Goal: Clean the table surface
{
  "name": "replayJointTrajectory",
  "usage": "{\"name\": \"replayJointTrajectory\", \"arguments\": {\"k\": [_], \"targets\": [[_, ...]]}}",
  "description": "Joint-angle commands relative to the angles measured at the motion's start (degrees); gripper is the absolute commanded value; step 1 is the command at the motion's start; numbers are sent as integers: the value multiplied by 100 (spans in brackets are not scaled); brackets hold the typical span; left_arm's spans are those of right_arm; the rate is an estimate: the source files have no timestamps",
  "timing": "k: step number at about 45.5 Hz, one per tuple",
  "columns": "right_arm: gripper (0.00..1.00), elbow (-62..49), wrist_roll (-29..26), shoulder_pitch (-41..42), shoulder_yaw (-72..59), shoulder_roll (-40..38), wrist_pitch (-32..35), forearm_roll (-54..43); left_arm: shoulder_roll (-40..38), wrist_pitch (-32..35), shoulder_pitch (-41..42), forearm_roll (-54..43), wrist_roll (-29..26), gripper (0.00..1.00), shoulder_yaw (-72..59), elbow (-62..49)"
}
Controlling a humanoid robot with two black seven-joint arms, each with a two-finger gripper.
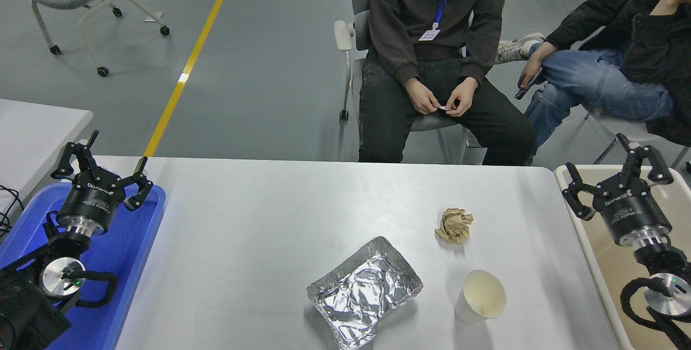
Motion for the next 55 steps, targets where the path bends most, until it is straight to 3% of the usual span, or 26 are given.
{"name": "replayJointTrajectory", "arguments": {"k": [1, 10, 34, 46, 50, 55], "targets": [[100, 459, 25, -119, -215, -807, 2, -306, 0, 9, 3, 0, 0, 100, 1, 0], [100, 1460, 16, -479, -233, -1747, 55, -939, 0, 9, 3, 0, 0, 100, 0, 0], [100, 2726, -300, -594, -242, -3163, 63, -1721, 9, 9, 3, 0, 0, 100, 1, 0], [99, 3078, -274, -383, -180, -3357, 98, -3513, 9, 9, 3, 0, 0, 100, 9, 0], [99, 3175, -265, -269, -215, -3488, 422, -3900, 9, 9, 3, 0, 0, 100, 9, 0], [99, 3166, -238, -119, -171, -3489, 1327, -3918, 9, 9, 3, 0, 0, 100, 9, 0]]}}
